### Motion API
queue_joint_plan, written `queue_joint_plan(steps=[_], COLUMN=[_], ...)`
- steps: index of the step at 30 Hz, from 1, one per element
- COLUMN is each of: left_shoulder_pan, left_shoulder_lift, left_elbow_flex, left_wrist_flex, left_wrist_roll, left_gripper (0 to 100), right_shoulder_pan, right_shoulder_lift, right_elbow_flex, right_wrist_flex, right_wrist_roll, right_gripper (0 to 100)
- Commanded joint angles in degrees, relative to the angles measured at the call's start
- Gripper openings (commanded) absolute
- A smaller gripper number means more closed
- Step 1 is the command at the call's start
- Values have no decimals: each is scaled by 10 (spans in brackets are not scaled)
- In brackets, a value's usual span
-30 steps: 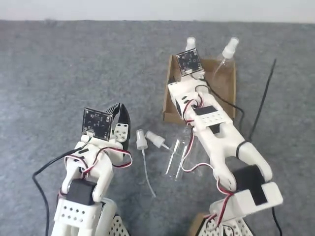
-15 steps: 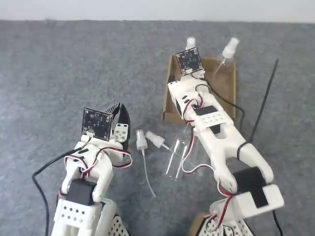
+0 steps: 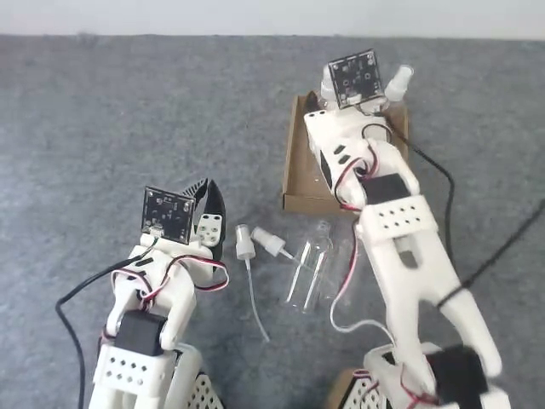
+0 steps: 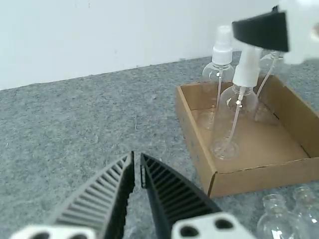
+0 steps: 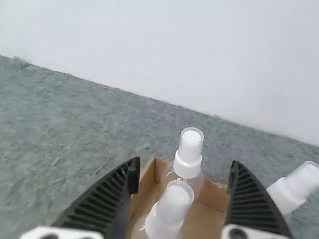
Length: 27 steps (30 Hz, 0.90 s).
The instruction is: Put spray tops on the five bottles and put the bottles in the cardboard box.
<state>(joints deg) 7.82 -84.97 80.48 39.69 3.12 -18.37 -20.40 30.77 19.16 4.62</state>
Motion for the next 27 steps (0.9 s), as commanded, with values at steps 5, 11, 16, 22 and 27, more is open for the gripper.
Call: queue_joint_plan(steps=[5, 11, 16, 22, 27], left_shoulder_pan=[-2, -2, -2, -3, -3], left_shoulder_lift=[-7, -7, -7, -10, -10], left_elbow_flex=[-1, 0, 0, 0, 0], left_wrist_flex=[-16, -16, -17, -16, -16], left_wrist_roll=[0, 0, 0, 0, 0], left_gripper=[12, 12, 12, 12, 12], right_shoulder_pan=[-28, -44, -38, -43, -43], right_shoulder_lift=[-133, -189, -241, -344, -429], right_elbow_flex=[-38, -38, -23, 105, 203], right_wrist_flex=[160, 285, 357, 378, 356], right_wrist_roll=[8, 8, 10, 8, 7], right_gripper=[232, 232, 234, 234, 232])
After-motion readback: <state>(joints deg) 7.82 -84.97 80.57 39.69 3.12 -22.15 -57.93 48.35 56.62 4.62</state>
